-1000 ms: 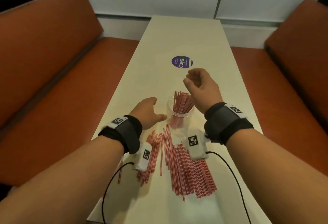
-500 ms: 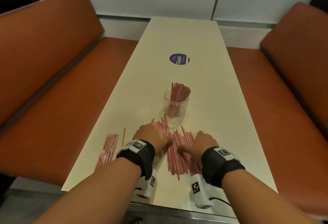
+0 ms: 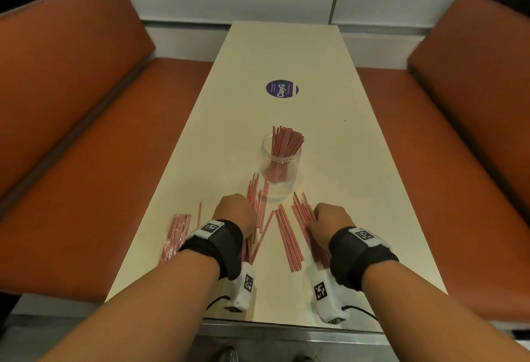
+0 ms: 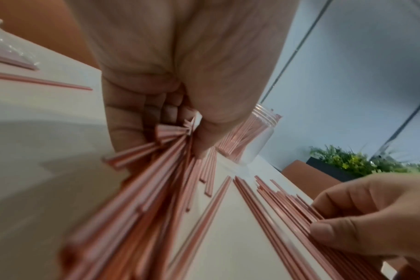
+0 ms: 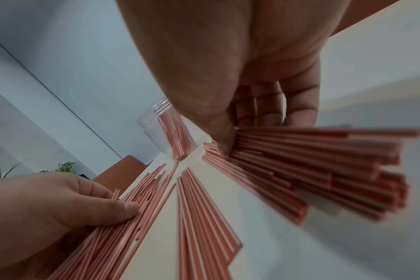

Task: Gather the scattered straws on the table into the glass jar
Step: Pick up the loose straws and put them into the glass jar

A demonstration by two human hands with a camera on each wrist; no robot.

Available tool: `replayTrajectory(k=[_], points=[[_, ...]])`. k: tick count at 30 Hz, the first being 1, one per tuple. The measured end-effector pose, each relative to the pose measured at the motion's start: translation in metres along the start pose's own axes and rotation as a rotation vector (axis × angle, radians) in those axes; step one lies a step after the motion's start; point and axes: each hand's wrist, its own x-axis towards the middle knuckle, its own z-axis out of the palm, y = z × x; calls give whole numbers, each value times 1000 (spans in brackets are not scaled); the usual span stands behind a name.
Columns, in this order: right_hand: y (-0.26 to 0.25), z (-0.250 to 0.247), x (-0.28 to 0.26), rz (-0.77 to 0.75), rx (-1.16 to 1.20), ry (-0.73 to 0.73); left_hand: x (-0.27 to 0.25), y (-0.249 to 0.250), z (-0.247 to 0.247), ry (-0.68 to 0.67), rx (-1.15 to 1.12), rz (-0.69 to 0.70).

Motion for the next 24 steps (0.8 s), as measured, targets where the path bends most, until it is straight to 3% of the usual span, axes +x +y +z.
replayTrajectory(k=[16,20,24], points=[[-2,-6,3,35,-6,-26,13,-12,-5,5,-143,-75],[-2,-16,5,38,19,-22,21,-18,-10,85,-448,-67],[-5,-30,13,4,137,39,26,2,-33,102,-943,-4]])
